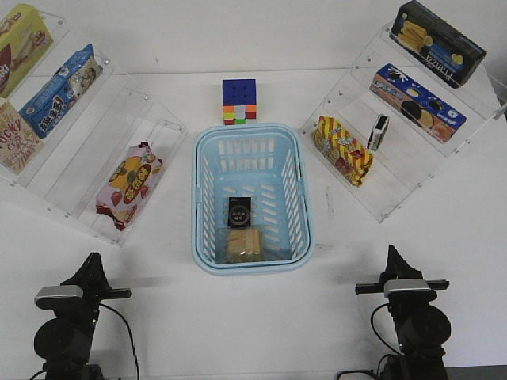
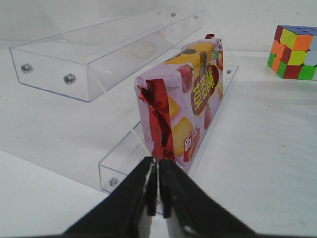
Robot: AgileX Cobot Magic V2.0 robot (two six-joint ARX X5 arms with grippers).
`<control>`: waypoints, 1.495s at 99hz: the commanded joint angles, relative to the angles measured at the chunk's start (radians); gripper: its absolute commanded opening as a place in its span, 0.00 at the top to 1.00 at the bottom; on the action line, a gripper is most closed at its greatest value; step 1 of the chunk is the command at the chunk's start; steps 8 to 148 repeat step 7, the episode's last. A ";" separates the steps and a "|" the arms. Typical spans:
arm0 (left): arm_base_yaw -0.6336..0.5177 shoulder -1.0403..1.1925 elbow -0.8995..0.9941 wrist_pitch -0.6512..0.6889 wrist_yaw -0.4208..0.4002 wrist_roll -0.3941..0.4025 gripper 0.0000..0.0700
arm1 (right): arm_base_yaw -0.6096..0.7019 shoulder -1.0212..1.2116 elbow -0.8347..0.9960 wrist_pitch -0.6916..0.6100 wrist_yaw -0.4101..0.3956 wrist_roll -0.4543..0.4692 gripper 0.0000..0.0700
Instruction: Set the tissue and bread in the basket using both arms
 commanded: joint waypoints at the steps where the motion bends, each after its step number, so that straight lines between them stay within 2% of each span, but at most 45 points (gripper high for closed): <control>1: 0.000 -0.002 -0.020 0.015 0.001 -0.004 1.00 | 0.000 0.000 -0.002 0.012 0.003 0.014 1.00; 148: 0.000 -0.002 -0.020 0.015 0.001 -0.004 1.00 | 0.000 0.000 -0.002 0.012 0.003 0.013 1.00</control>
